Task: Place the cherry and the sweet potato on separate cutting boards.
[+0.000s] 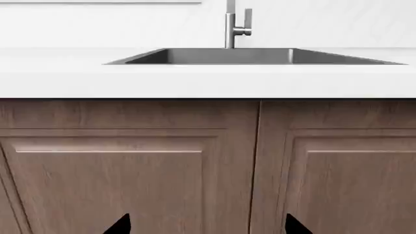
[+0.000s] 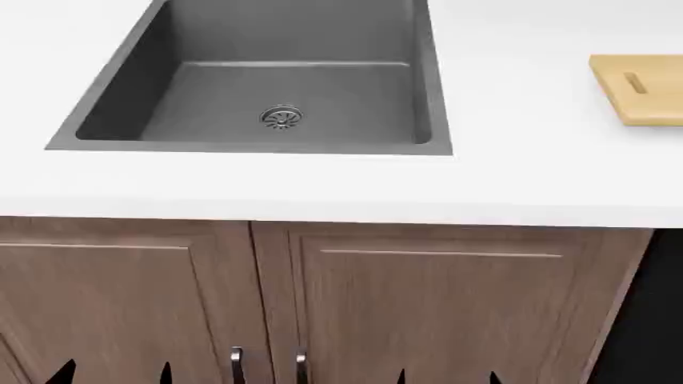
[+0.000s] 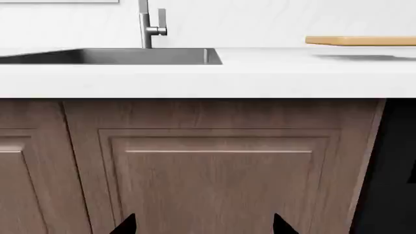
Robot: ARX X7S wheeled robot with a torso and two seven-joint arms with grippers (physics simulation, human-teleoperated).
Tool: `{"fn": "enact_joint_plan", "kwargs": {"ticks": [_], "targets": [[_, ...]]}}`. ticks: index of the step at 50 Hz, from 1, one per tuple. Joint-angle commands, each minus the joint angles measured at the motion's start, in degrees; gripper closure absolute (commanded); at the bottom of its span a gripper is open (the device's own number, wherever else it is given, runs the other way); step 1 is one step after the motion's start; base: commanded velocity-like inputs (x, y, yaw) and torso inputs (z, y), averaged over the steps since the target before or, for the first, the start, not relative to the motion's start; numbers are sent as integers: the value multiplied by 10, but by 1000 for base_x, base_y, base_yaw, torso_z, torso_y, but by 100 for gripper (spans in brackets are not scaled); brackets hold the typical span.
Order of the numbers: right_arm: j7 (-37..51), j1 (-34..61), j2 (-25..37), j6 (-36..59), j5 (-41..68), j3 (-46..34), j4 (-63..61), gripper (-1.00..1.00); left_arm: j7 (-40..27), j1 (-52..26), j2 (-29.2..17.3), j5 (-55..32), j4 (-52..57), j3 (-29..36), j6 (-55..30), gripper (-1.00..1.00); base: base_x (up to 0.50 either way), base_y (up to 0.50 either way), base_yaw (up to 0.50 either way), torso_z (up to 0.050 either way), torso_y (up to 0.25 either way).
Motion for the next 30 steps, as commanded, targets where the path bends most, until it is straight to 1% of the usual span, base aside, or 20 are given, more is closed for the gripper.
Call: {"fn": "enact_joint_plan", "kwargs": {"ticks": [1,18,23,24,25,30], "targets": [[8,0,8,5,15,-12,-7,-100,-8,1,-8,-12,-3,13,1,-100,0,0,0,0,0],[21,3,33,-13,57,-42,2,-100,-41,2,-35,-32,3,40,-5,-100,0,0,0,0,0],[23,4,37,-15,62,-50,8,-100,-49,-3,-39,-27,-3,49,-26,-100,0,0,0,0,0],[23,4,37,-15,62,-50,8,-100,-49,-3,-39,-27,-3,49,-26,-100,0,0,0,0,0],[-15,2,5,-11,30,-12,6,-100,-2,-1,-7,4,-4,14,-26,-100,0,0,0,0,0],[-1,1,19,-17,37,-27,6,-100,-19,-3,-18,-6,-5,25,-30,-100,0,0,0,0,0]]}}
